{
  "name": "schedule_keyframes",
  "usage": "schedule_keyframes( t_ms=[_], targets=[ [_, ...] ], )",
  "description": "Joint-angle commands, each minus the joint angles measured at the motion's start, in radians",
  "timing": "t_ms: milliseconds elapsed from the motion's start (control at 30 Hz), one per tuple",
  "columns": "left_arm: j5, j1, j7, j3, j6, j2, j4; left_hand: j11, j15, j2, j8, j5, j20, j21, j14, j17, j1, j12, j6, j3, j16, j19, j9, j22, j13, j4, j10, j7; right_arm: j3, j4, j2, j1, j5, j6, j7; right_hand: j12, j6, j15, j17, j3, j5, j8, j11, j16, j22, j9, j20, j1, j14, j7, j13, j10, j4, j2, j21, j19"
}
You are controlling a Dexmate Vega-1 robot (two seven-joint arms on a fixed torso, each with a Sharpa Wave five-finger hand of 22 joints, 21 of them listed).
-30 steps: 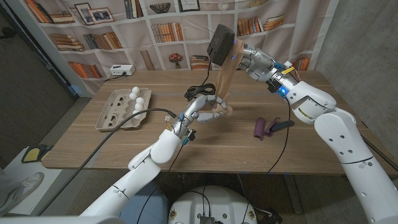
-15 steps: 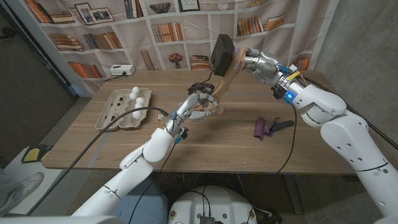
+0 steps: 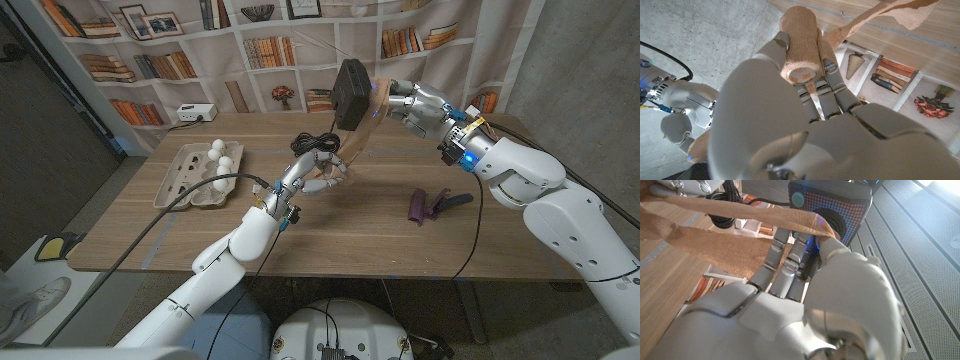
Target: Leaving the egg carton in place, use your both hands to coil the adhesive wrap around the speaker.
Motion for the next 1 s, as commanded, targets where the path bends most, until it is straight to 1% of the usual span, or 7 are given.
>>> schedule_keyframes(
  t_ms=[33,200,467,600,800,1000],
  targets=[
    [0.009,-0.027,0.013,0.027,-0.016,-0.031,0.065,-0.003,-0.181,0.117,0.006,0.005,-0.086,0.009,0.187,0.011,0.111,0.005,0.001,0.015,0.002,-0.088,0.002,-0.001,0.002,0.016,0.004,0.005,-0.002,-0.034,-0.029,0.004,0.050,-0.039,0.011,0.007,0.004,-0.042,0.006,0.024,0.006,0.000,-0.034,-0.002,0.002,0.004,-0.087,0.020,-0.001,0.002,0.008,0.046,0.027,0.024,0.005,-0.004],
    [0.021,-0.021,0.016,0.015,-0.006,-0.021,0.054,-0.002,-0.182,0.117,0.007,0.004,-0.086,0.011,0.187,0.011,0.111,0.004,0.002,0.015,0.002,-0.089,0.000,-0.001,0.001,0.016,0.003,0.006,0.003,-0.019,-0.030,0.005,0.077,-0.055,0.021,0.007,0.004,-0.042,0.005,0.024,0.006,0.001,-0.034,-0.002,0.002,0.004,-0.086,0.019,-0.001,0.002,0.007,0.047,0.027,0.025,0.005,-0.005],
    [0.046,-0.016,0.030,-0.001,0.002,-0.010,0.045,-0.002,-0.181,0.117,0.007,0.004,-0.087,0.013,0.187,0.012,0.111,0.003,0.002,0.014,0.001,-0.091,0.000,-0.001,-0.001,0.016,0.005,0.004,0.018,-0.011,-0.029,-0.004,0.099,-0.051,0.054,0.007,0.004,-0.042,0.007,0.024,0.006,0.000,-0.033,-0.001,0.002,0.004,-0.086,0.020,0.000,0.002,0.009,0.045,0.027,0.024,0.006,-0.005],
    [0.071,-0.022,0.060,-0.006,-0.020,-0.010,0.056,-0.003,-0.181,0.118,0.008,0.004,-0.087,0.014,0.187,0.012,0.110,0.002,0.004,0.014,0.001,-0.092,-0.001,-0.001,0.000,0.016,0.003,0.004,0.029,-0.011,-0.034,-0.016,0.105,-0.054,0.065,0.007,0.004,-0.042,0.006,0.023,0.006,0.000,-0.033,-0.002,0.002,0.004,-0.086,0.020,-0.001,0.003,0.010,0.046,0.027,0.025,0.006,-0.005],
    [0.076,-0.032,0.070,-0.011,-0.024,-0.014,0.074,-0.001,-0.182,0.118,0.006,0.004,-0.088,0.014,0.186,0.013,0.111,0.002,0.003,0.015,0.000,-0.094,-0.004,-0.002,-0.001,0.016,0.003,0.005,0.031,-0.004,-0.038,-0.023,0.121,-0.069,0.083,0.006,0.004,-0.042,0.005,0.023,0.006,0.000,-0.034,-0.003,0.002,0.004,-0.086,0.020,0.000,0.004,0.009,0.047,0.028,0.025,0.007,-0.006],
    [0.123,-0.043,0.105,-0.014,-0.036,-0.011,0.098,-0.001,-0.182,0.118,0.006,0.003,-0.089,0.016,0.186,0.013,0.111,0.002,0.002,0.014,0.000,-0.095,-0.005,-0.002,-0.001,0.016,0.005,0.003,0.039,0.003,-0.039,-0.031,0.157,-0.096,0.106,0.006,0.004,-0.042,0.006,0.023,0.006,0.000,-0.033,-0.003,0.002,0.004,-0.086,0.021,0.000,0.004,0.010,0.047,0.027,0.025,0.007,-0.006]
  ],
)
